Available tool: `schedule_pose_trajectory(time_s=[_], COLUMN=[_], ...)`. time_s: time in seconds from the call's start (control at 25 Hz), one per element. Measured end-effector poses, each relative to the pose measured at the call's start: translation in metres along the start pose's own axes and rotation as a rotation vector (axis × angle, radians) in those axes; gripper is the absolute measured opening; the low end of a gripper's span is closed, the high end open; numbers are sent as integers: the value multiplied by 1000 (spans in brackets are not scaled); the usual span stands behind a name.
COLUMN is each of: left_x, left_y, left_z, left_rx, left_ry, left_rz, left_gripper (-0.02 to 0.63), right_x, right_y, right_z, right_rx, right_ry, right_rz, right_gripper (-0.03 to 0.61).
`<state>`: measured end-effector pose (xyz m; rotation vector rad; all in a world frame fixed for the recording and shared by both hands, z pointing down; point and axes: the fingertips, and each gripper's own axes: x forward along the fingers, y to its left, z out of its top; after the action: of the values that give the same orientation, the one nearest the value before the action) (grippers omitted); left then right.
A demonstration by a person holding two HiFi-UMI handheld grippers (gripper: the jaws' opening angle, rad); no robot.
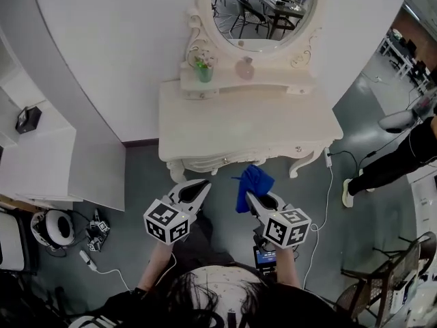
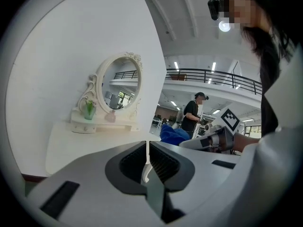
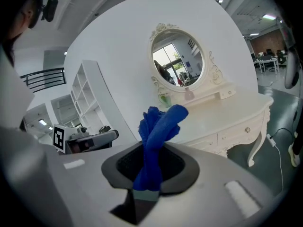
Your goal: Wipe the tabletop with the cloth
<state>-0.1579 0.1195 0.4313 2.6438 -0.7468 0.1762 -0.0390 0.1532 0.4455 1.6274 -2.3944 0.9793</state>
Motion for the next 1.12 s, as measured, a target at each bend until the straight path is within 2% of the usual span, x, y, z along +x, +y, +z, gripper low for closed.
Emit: schedule_pose_trajectory(time_s=[0.24, 0.68, 0.92, 1.12], left_x=[19, 17, 7, 2], left_y=[63, 185, 230, 248], left_z=[29, 57, 63, 57], left_rx=[29, 14, 15, -16], left_ry=[7, 17, 21, 18], left_rz=[24, 87, 131, 173], left_gripper=[3, 3, 3, 3], right_x=[74, 221, 284, 323], right_y=[-5, 19, 34, 35], right_z=[42, 79, 92, 100], right_rx=[-15, -62, -138, -193], right_ry=[39, 155, 212, 254], right_rz=[21, 78, 103, 126], right_gripper=[86, 86, 86, 86])
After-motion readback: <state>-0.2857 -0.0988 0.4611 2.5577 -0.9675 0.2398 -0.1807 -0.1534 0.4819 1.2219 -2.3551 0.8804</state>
